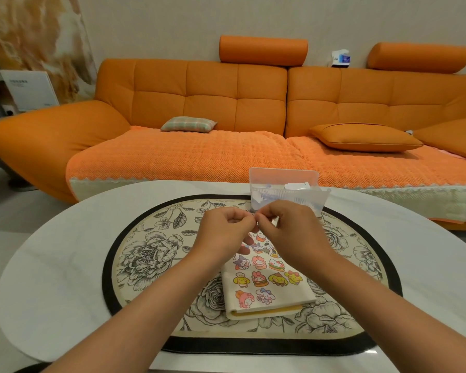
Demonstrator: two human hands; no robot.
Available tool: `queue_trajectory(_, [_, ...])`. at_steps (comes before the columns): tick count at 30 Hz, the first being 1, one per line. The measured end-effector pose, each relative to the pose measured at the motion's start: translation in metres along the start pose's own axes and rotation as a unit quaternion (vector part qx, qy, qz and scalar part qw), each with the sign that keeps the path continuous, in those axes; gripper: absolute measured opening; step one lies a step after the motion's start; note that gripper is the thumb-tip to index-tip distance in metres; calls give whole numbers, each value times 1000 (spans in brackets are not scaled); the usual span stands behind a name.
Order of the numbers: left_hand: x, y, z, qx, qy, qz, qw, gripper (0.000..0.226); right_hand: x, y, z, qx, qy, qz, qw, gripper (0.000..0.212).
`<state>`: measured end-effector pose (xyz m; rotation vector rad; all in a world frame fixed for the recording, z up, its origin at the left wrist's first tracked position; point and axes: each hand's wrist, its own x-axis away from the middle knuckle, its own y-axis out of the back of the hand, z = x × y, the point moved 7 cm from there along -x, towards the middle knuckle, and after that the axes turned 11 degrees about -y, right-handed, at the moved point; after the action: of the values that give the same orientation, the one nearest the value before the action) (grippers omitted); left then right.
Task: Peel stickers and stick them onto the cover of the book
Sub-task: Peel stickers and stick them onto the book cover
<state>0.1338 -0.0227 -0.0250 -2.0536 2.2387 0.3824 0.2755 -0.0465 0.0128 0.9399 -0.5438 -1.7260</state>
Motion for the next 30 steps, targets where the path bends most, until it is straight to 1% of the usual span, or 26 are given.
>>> queue_trajectory(7, [0,-2,-2,-15,-15,12,1000,12,0,-6,-9,-92,-53,30,994,21])
queue_trajectory(10, [1,-2,-3,-7,-13,16,1000,13,-2,-7,-12,-138,-82,46,986,21])
queue_trajectory(13, [0,0,-5,0,-14,21,1000,13,-4,-3,-11,-193,-95,80,973,20])
queue_trajectory(16, [-1,0,-9,-13,-32,32,999,10,-4,2,-10,-178,-91,72,977,17])
queue_trajectory(19, [-5,8,-14,-63,-82,4,995,5,-4,1,-10,-179,-93,66,977,20])
queue_trajectory(21, [-8,13,-16,-92,-100,-2,991,15,-4,0,-10,-187,-99,77,974,24])
queue_trajectory(22, [-9,13,-16,-94,-96,7,991,14,-4,0,-10,-196,-105,85,971,26])
queue_trajectory(25, [-9,13,-14,-57,-66,29,996,1,-4,0,-11,-207,-111,109,966,27])
queue_trajectory(30, [-8,12,-15,-72,-81,29,994,11,-3,-1,-10,-197,-109,122,967,24])
